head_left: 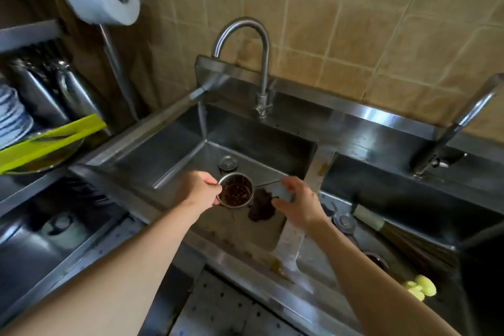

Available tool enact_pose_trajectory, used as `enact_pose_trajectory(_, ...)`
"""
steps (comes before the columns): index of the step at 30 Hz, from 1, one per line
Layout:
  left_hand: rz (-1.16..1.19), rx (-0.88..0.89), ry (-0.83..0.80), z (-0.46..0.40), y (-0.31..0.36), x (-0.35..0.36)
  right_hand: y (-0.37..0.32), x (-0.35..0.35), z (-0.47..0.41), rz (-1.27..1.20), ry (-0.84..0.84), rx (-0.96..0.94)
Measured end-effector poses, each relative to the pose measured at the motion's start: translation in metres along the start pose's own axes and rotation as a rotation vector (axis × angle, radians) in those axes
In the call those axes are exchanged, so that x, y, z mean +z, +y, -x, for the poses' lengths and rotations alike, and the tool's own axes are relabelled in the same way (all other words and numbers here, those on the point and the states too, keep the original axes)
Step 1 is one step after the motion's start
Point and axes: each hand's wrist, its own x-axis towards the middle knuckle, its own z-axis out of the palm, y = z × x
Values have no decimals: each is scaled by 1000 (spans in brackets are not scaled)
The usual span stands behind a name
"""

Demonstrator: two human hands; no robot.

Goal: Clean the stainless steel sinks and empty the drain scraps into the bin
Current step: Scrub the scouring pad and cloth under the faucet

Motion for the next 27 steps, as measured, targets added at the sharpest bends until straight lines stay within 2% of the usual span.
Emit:
enact_pose_trajectory(6, -38, -43, 16, -77, 5, -4, -15, 29, -75, -37, -50, 39)
enact_pose_trajectory(16, -64, -91, -69, -159, -4, 1, -26, 56, -128, -42, -97, 142)
enact_pose_trajectory(27, -227, -42, -274, -258, -26, 31, -27, 103, -158, -75, 34, 395)
